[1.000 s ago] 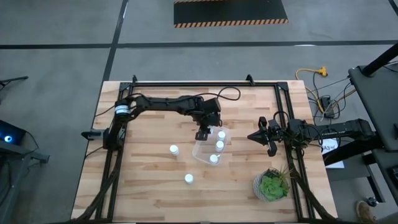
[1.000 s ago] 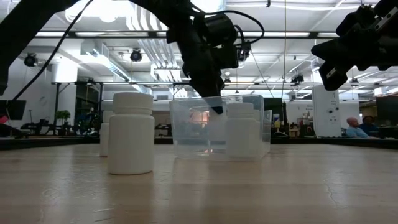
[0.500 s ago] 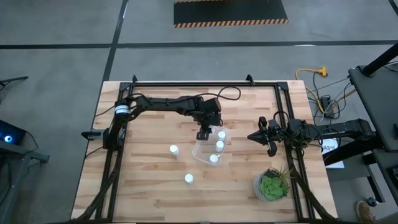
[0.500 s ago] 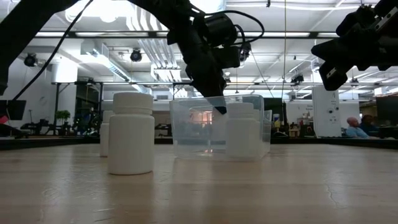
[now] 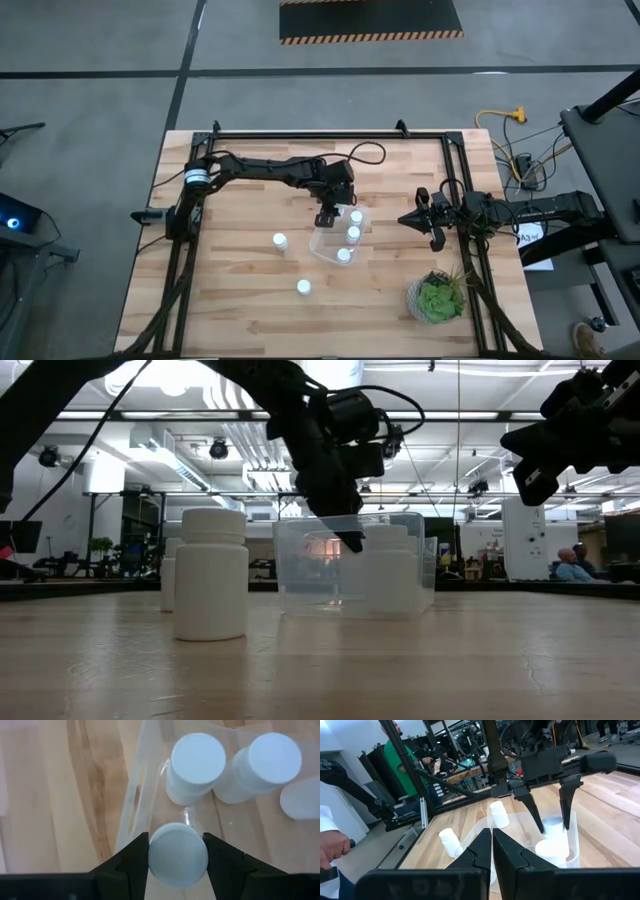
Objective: Pick and place pill bottles into a basket
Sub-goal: Put the medicine bottle into the transparent bin
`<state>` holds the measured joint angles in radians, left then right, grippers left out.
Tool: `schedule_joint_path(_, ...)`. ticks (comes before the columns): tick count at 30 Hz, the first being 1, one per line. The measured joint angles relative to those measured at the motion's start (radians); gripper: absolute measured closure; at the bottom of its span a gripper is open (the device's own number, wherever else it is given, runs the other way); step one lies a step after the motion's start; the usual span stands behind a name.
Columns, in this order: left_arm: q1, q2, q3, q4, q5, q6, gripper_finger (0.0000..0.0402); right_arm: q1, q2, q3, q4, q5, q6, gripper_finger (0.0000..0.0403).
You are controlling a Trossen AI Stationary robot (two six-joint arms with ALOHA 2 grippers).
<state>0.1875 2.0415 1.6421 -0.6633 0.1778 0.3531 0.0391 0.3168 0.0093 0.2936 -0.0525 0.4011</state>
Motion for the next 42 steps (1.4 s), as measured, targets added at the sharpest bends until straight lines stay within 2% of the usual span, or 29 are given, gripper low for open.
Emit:
schedule_joint_path(10, 0.0, -0.002, -0.029, 0.016, 0.002, -0.001, 0.0251, 0.0, 0.0, 0.0, 0.0, 0.0, 0.0, 0.0394)
schedule_joint_path(19, -0.001, 0.0, -0.023, 0.019, 0.0, -0.003, 0.0198, 0.0, 0.0, 0.0, 0.0, 0.0, 0.0, 0.0394)
schedule_joint_path(28, 0.0, -0.01, -0.013, 0.016, -0.001, -0.003, 0.0187, 0.0, 0.0, 0.0, 0.0, 0.001, 0.0, 0.0394)
schedule_joint_path(36, 0.0, -0.071, 0.024, -0.034, -0.003, -0.006, 0.0187, 0.0, 0.0, 0.0, 0.0, 0.003, 0.0, 0.0394)
schedule_joint_path(42, 0.0, -0.172, 0.022, -0.119, -0.001, -0.032, 0.0186, 0.0, 0.0, 0.0, -0.002, 0.003, 0.0, 0.0394)
